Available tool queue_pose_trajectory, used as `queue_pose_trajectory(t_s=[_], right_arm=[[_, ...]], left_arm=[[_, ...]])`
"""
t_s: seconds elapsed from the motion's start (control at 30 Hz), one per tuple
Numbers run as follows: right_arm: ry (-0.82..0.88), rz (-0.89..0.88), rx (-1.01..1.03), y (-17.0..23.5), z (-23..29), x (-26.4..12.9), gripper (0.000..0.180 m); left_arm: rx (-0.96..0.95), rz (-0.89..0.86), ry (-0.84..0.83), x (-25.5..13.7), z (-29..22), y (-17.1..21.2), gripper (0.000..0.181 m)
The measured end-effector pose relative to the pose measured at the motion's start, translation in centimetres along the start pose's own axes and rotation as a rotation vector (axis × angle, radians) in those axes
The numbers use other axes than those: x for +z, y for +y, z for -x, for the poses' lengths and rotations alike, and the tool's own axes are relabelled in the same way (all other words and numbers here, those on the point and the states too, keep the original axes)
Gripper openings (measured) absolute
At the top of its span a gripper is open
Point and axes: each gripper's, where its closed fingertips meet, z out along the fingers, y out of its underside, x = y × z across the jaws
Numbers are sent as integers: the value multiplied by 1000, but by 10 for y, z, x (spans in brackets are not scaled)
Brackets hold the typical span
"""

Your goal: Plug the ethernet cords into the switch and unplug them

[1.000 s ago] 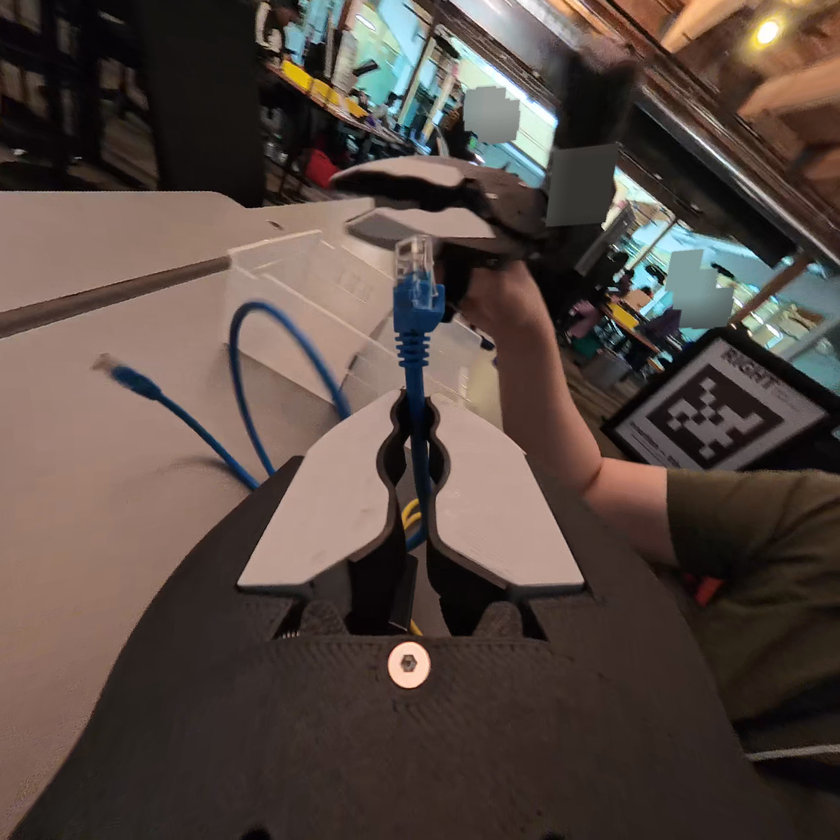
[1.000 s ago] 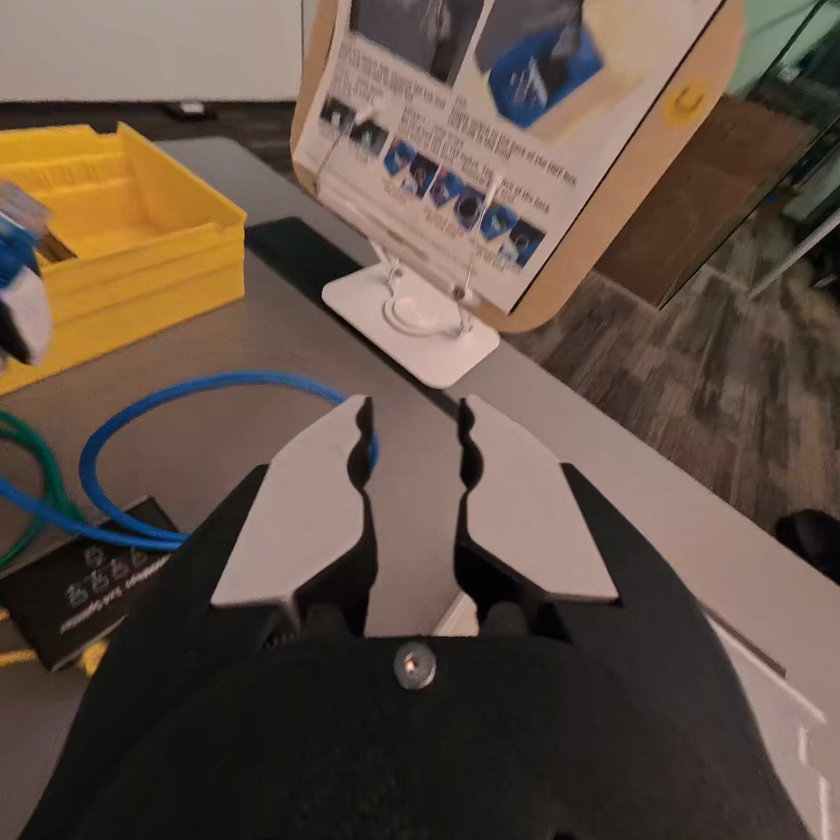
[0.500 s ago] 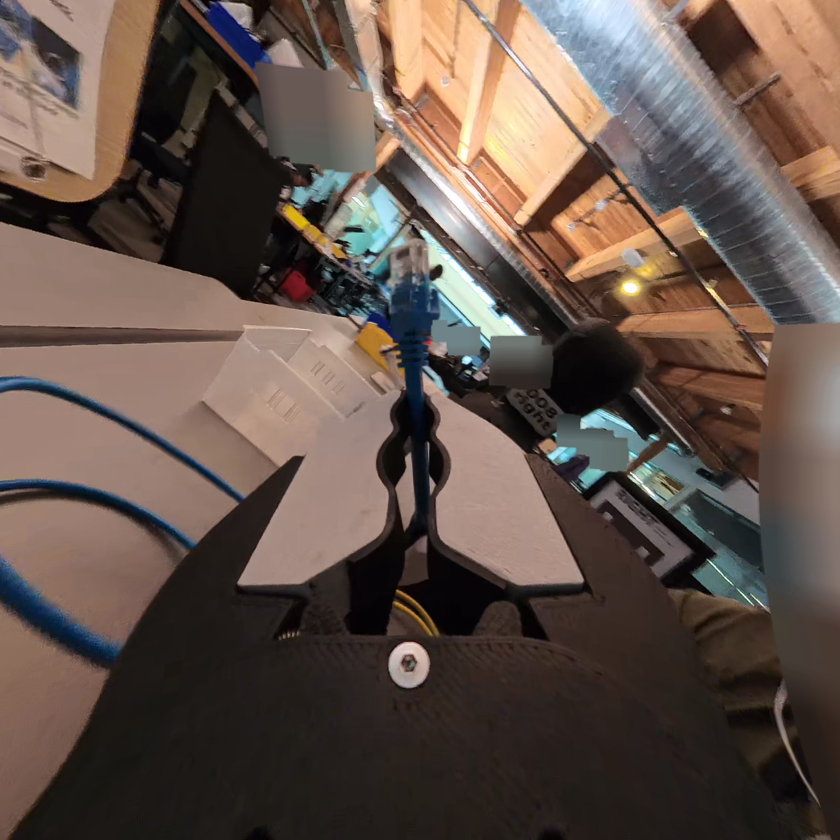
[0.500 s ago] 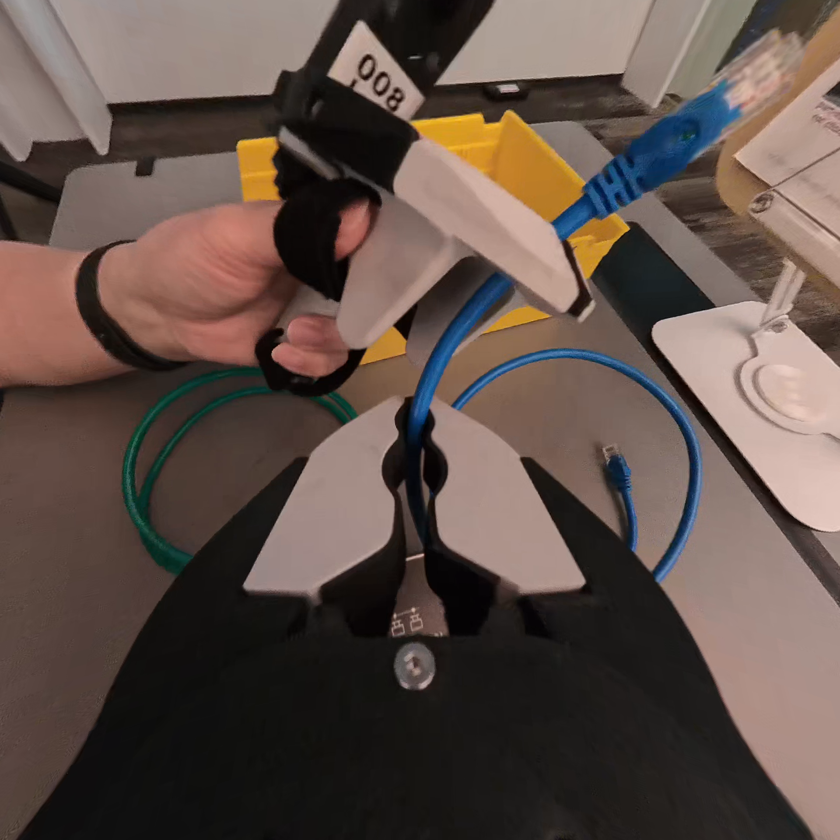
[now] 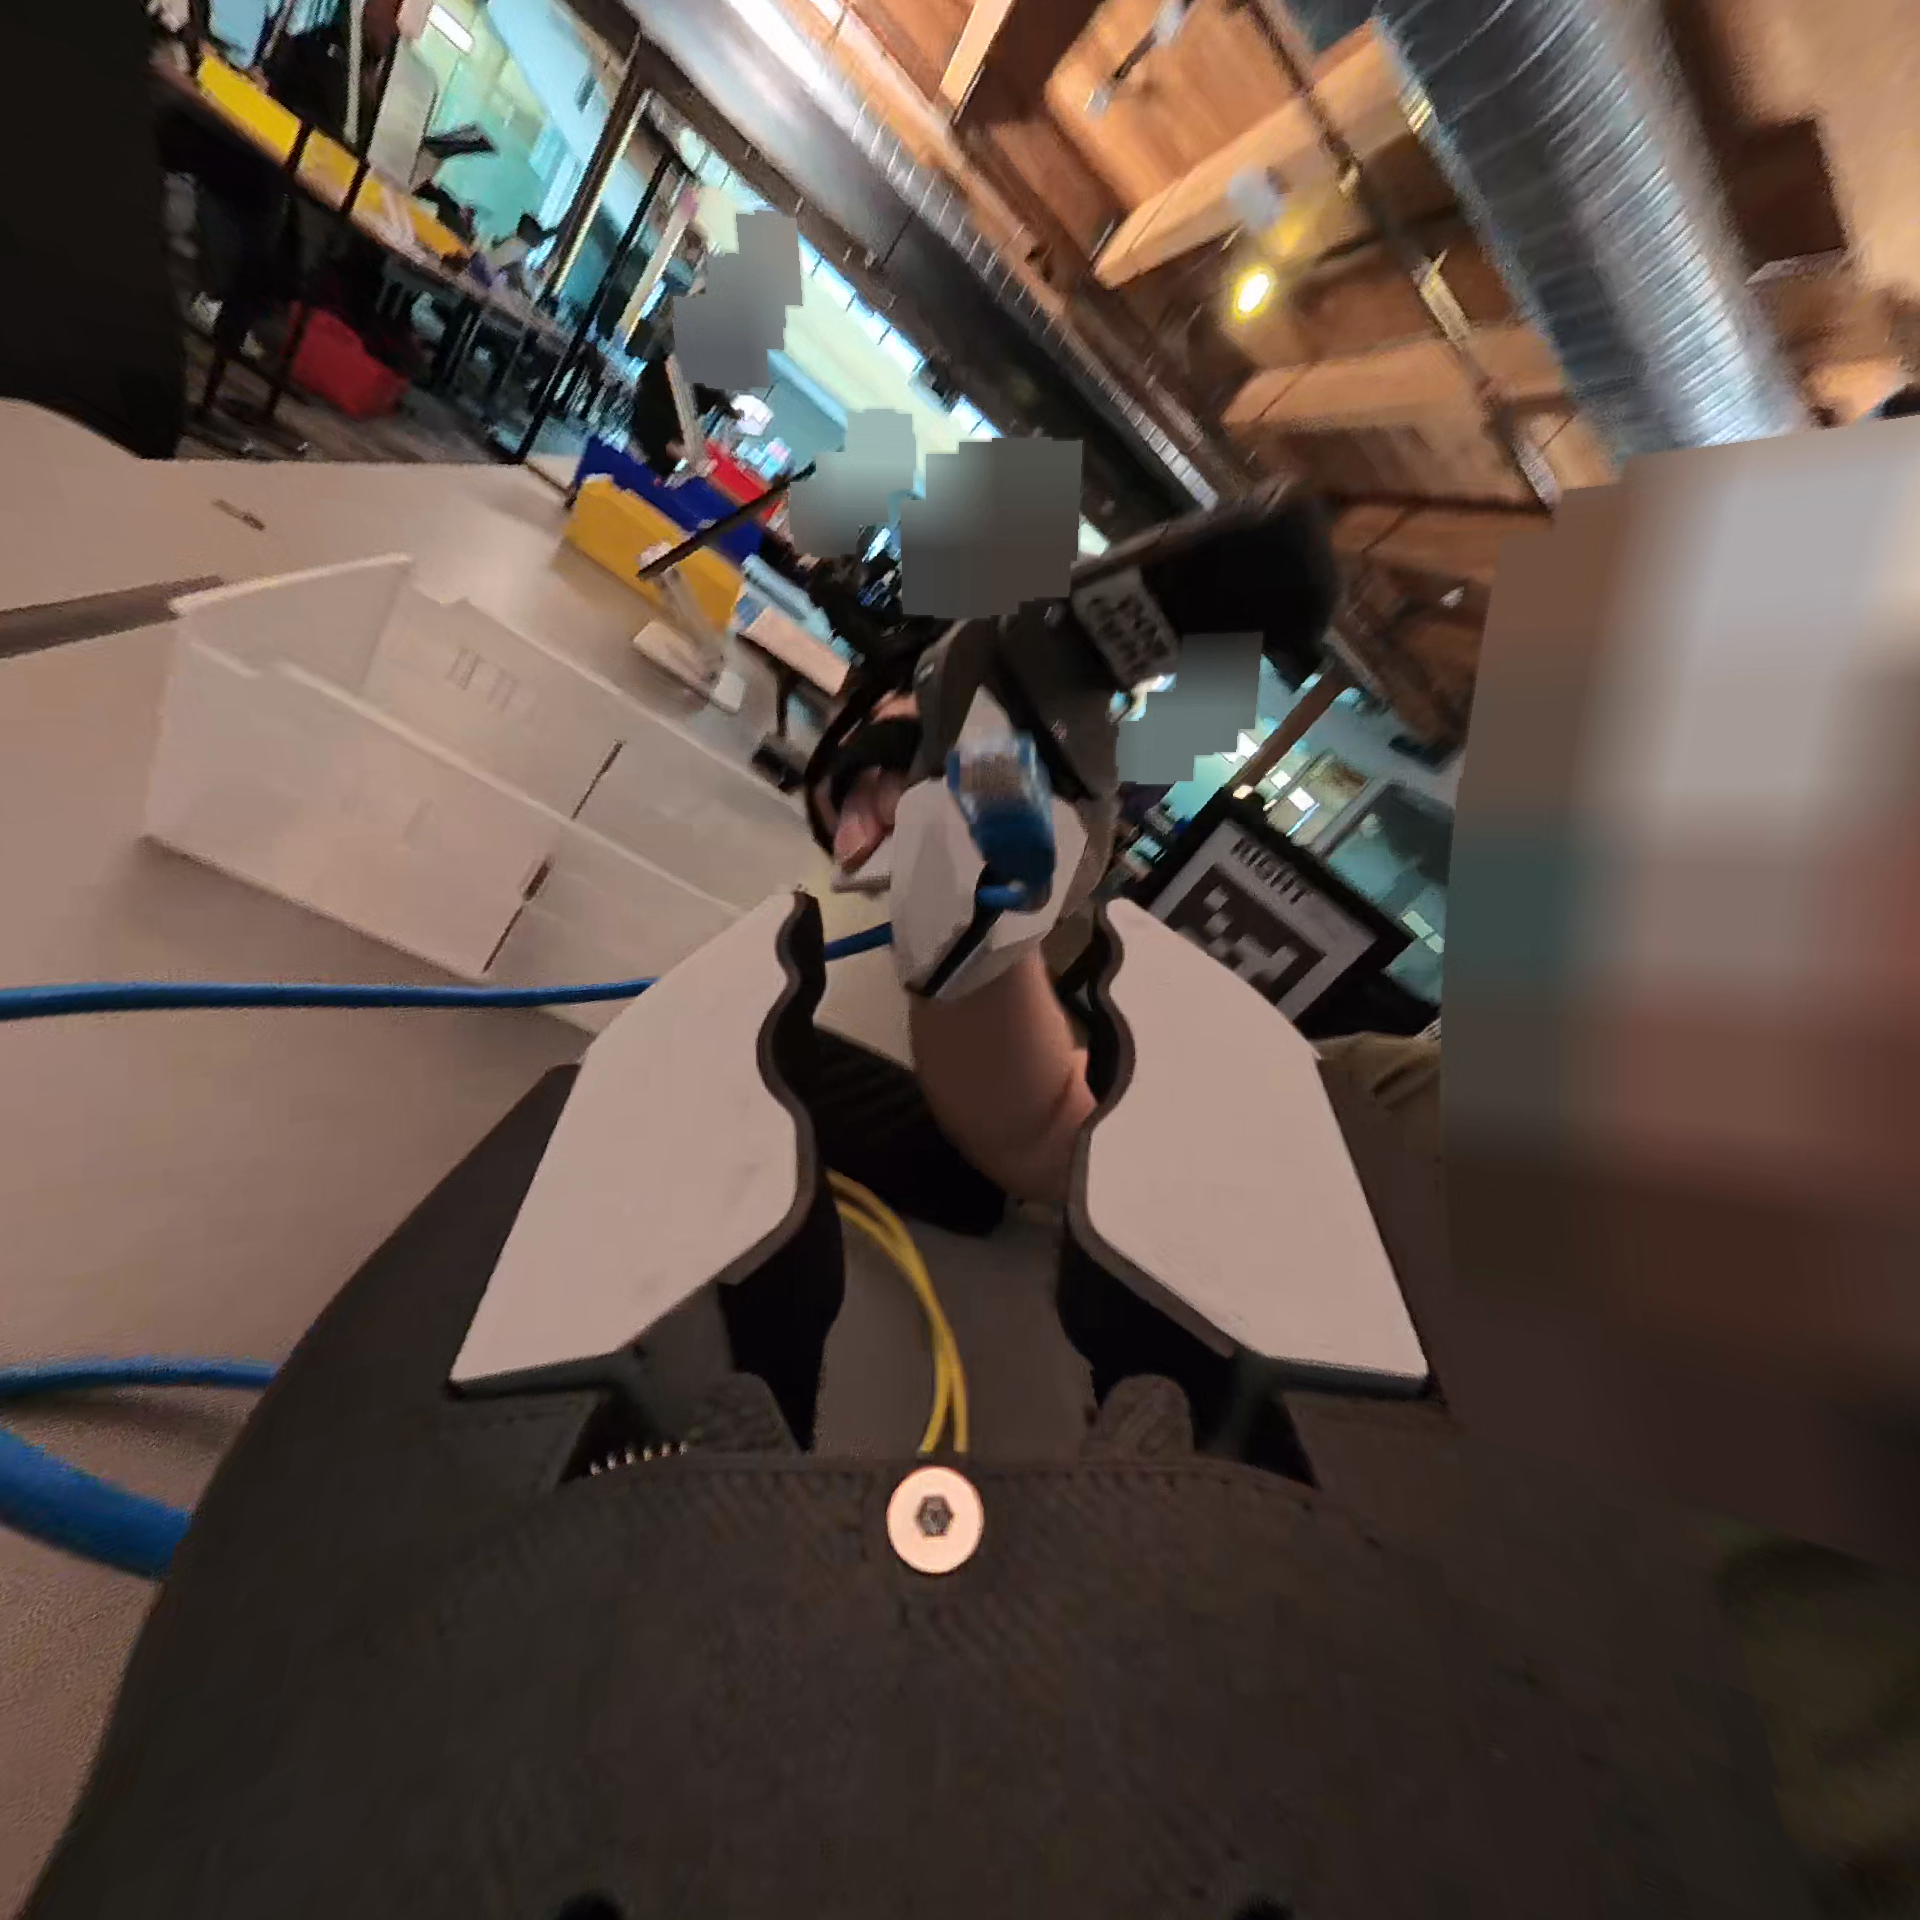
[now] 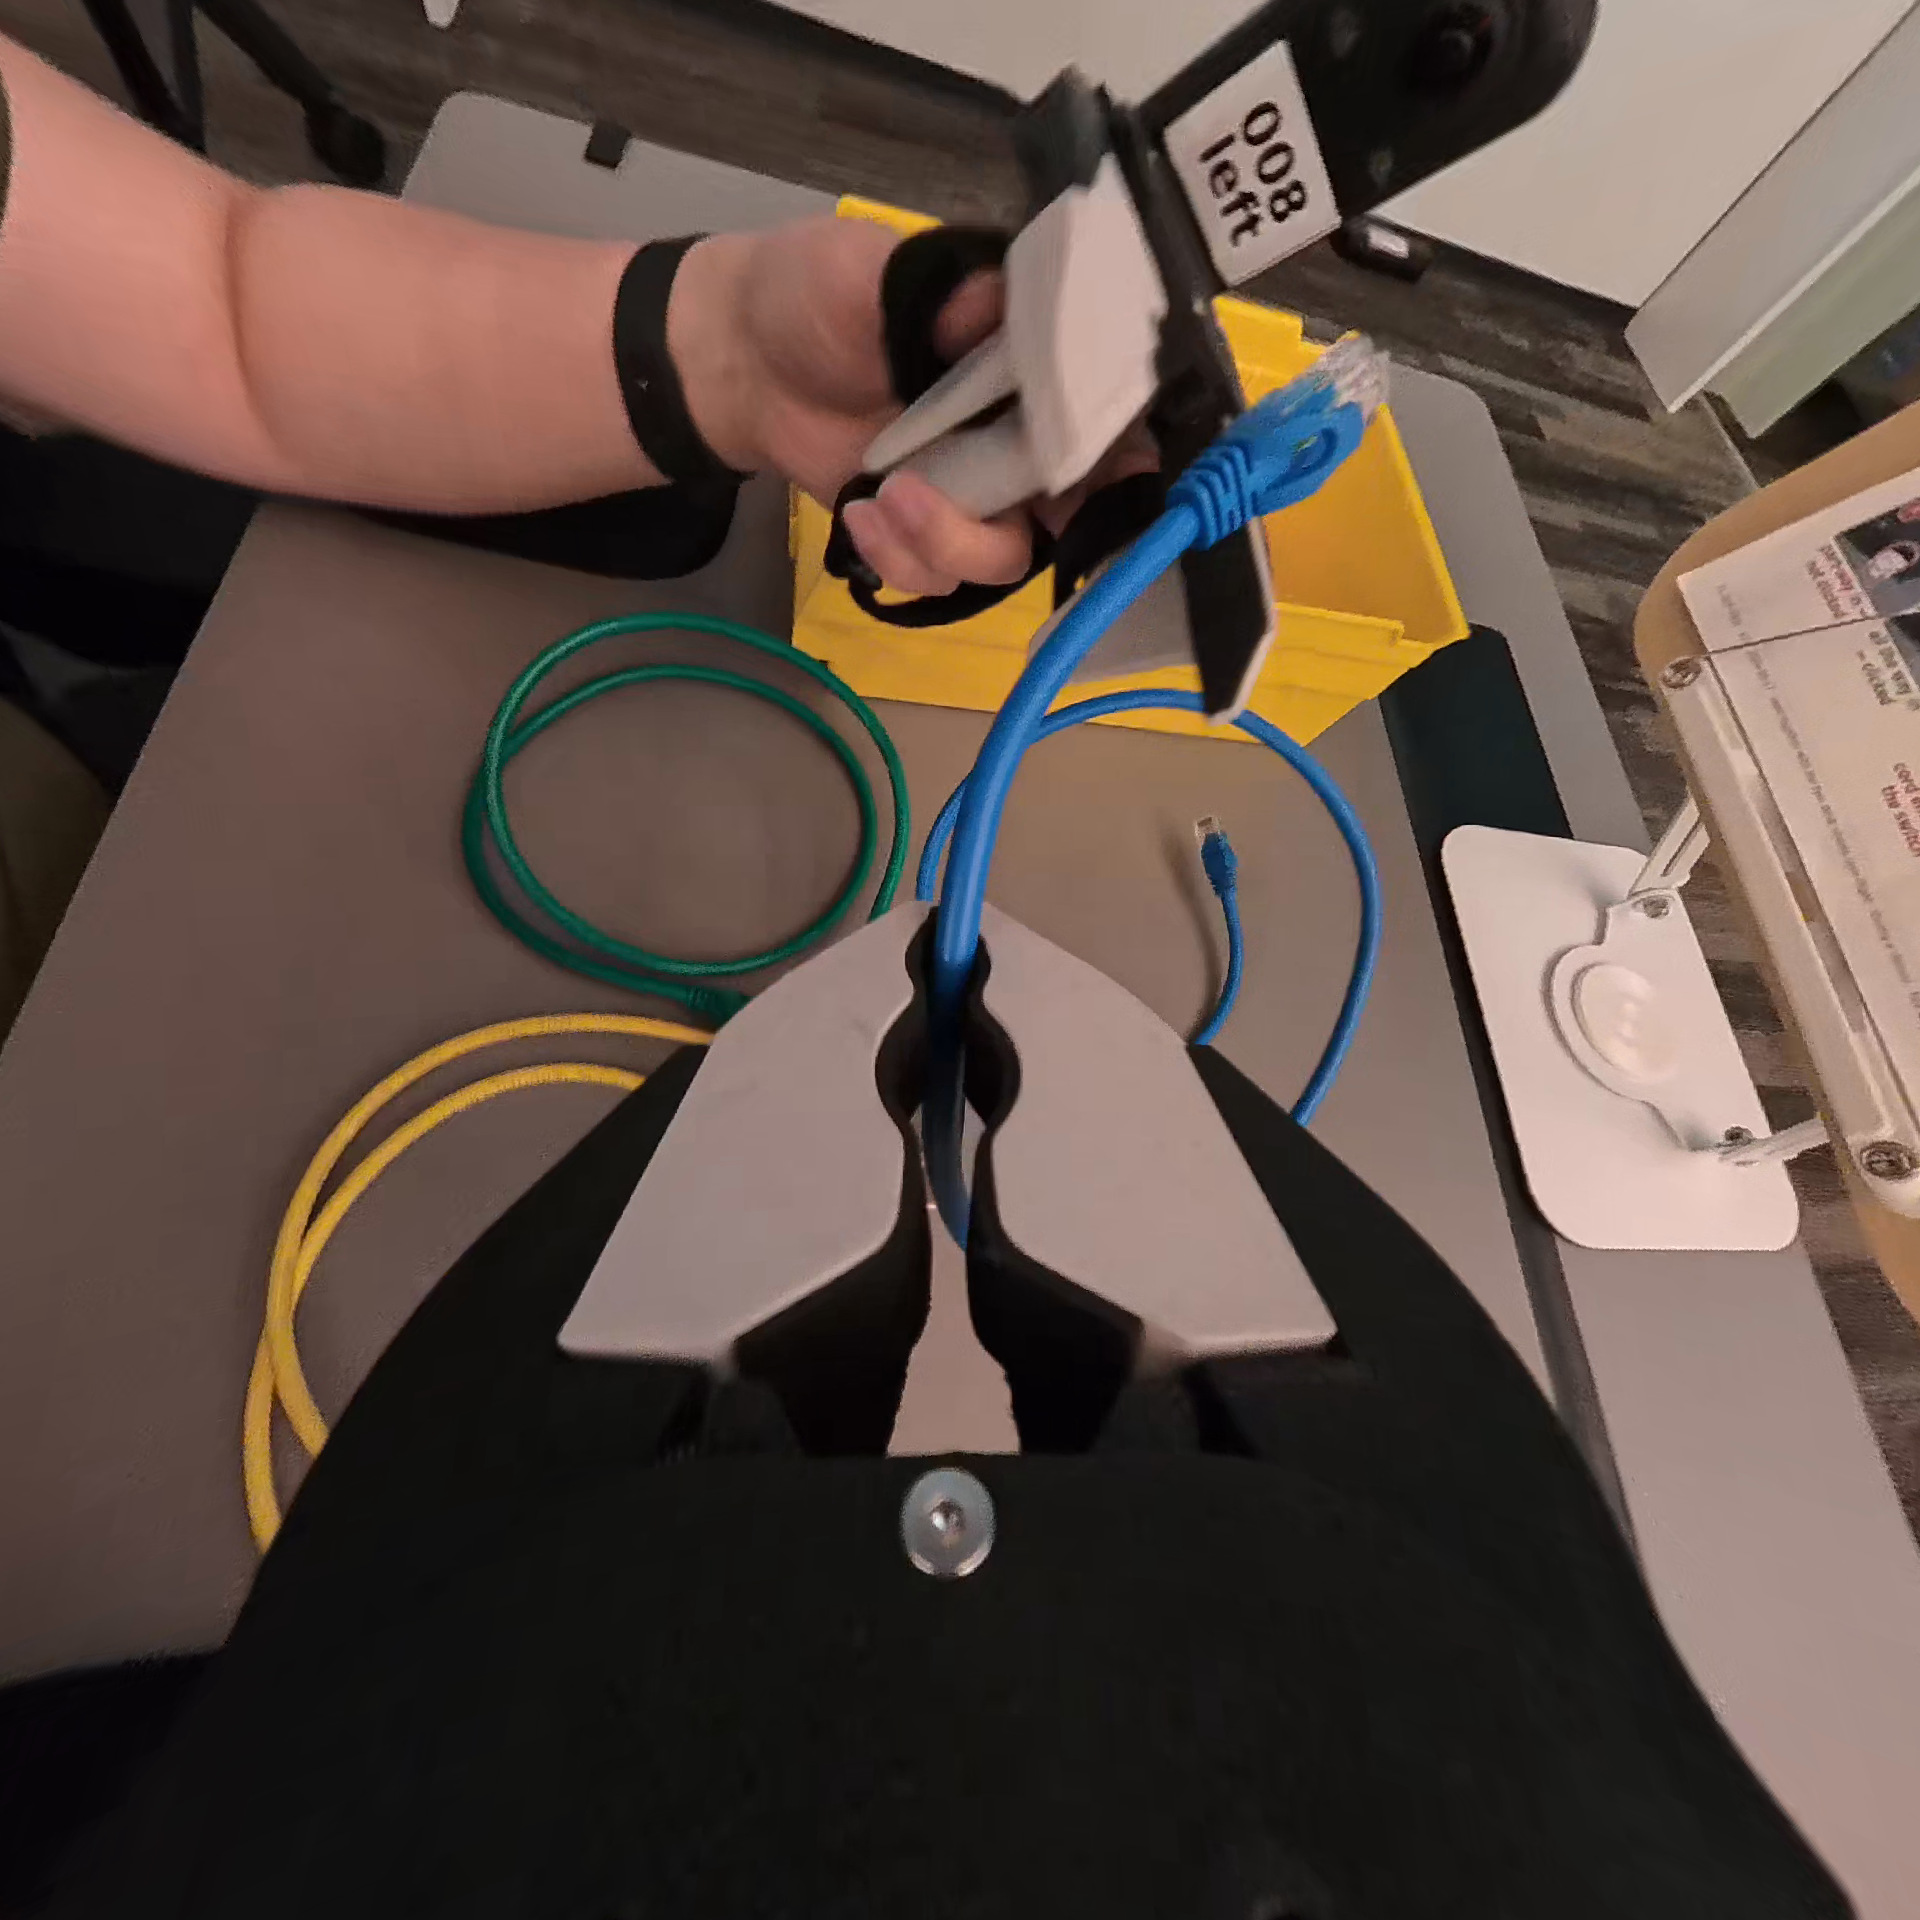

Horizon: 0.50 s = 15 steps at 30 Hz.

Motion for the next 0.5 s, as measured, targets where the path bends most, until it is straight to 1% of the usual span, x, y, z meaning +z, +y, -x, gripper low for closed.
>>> queue_pose_trajectory(t_s=[0.07,0.17,0.2,0.27,0.37,0.4,0.43,0.5], right_arm=[[-9,31,-40,4,4,-2,0],[-29,42,-65,6,9,-2,0],[-38,41,-63,6,10,-2,0],[-45,41,-71,7,11,-2,0],[-68,58,-75,12,13,0,0],[-71,60,-75,13,14,1,0],[-81,59,-74,14,14,1,0],[-77,58,-70,16,12,1,0]], left_arm=[[-42,-35,53,-2,-5,-5,45],[-35,8,94,-1,-12,1,35],[-32,24,96,0,-13,3,33],[-24,51,103,3,-15,8,23],[-34,80,108,7,-15,13,23],[-31,81,110,7,-15,14,19],[-27,79,116,7,-16,14,12],[-7,98,94,8,-14,17,12]])
